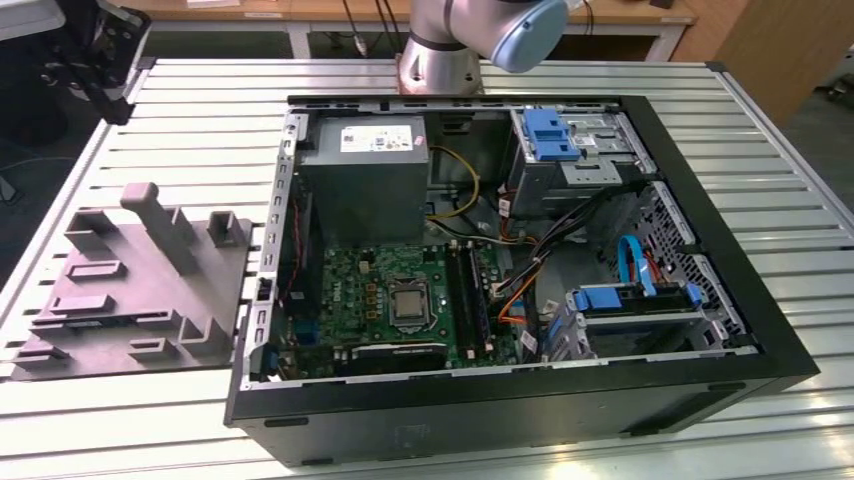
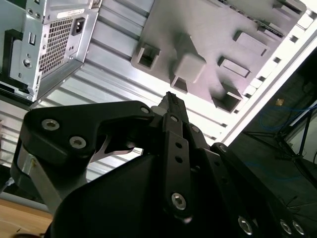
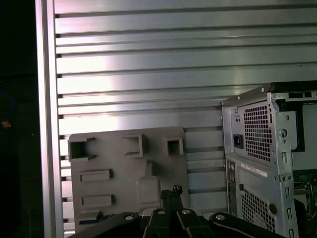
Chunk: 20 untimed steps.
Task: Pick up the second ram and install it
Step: 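Reach for the second ram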
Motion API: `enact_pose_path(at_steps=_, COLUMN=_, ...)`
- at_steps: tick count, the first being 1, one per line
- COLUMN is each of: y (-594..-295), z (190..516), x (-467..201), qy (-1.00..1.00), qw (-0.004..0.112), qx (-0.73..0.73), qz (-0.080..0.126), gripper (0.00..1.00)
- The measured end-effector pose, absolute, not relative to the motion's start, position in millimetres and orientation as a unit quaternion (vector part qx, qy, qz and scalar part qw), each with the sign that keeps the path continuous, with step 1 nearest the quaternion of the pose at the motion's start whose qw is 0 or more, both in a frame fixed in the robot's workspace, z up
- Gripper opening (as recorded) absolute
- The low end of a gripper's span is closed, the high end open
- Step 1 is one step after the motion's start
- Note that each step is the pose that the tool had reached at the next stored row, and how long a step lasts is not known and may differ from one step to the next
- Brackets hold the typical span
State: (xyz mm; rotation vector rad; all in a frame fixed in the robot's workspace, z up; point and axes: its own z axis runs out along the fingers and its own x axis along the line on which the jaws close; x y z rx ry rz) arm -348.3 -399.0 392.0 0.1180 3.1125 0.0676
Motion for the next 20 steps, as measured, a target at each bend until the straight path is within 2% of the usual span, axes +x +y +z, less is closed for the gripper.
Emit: enact_pose_path(at_steps=20, y=-402, z=387, x=-390, qy=0.999, qw=0.013, qx=0.038, qz=0.022, gripper=0.10)
